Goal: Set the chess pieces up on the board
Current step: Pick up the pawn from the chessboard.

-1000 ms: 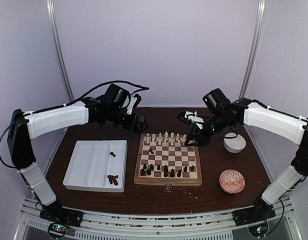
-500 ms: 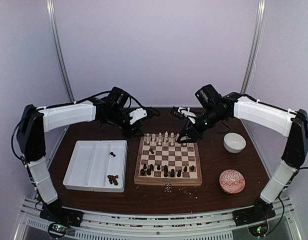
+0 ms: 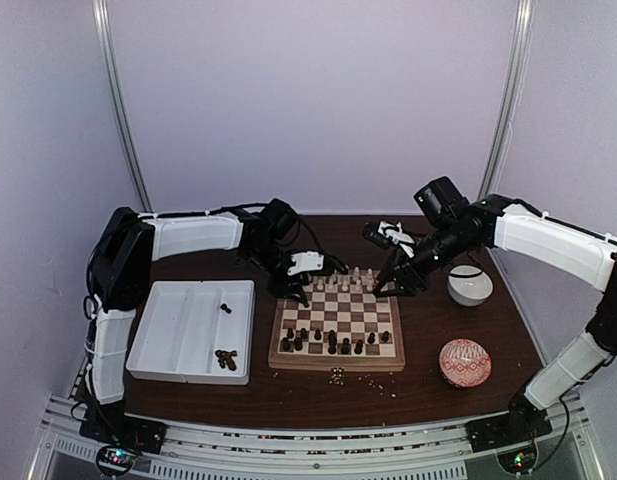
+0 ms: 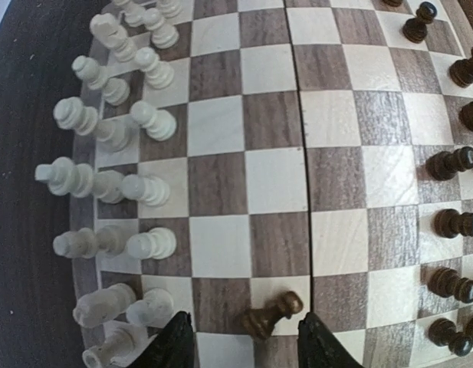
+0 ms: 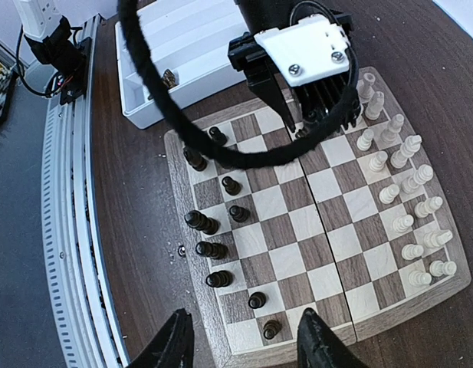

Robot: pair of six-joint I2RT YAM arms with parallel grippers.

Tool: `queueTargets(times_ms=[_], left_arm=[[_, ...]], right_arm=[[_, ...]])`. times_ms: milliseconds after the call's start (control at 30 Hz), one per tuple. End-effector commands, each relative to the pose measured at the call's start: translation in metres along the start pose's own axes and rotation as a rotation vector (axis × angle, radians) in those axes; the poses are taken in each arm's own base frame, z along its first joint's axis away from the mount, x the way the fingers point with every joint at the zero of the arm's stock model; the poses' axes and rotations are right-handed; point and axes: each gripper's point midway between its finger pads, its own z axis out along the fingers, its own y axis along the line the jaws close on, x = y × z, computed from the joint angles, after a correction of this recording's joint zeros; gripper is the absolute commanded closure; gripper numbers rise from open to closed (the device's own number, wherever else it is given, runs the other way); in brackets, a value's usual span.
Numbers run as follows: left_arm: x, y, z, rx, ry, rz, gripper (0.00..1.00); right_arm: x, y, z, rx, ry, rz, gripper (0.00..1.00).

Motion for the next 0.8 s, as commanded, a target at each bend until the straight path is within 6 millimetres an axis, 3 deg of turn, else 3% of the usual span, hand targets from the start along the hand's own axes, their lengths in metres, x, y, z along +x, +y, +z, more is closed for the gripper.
queueTargets(times_ms=[0,600,767], left_arm=[[-0.012,-0.01,0.001,0.065,-0.027,0.024,0.54],[0.013,-0.022,0.026,0.13,0.055,0.005,0.56],[0.019,-0.028,0.021,0.138,0.088,-0.011,0.58]], right_arm=[[0.001,-0.003,0.003,-0.023,-0.013,0.004,0.53],[0.008,-0.008,0.008,-0.063,0.002,0.038,0.54],[0.008,-0.009,0.008,-0.069,0.001,0.041,0.54]])
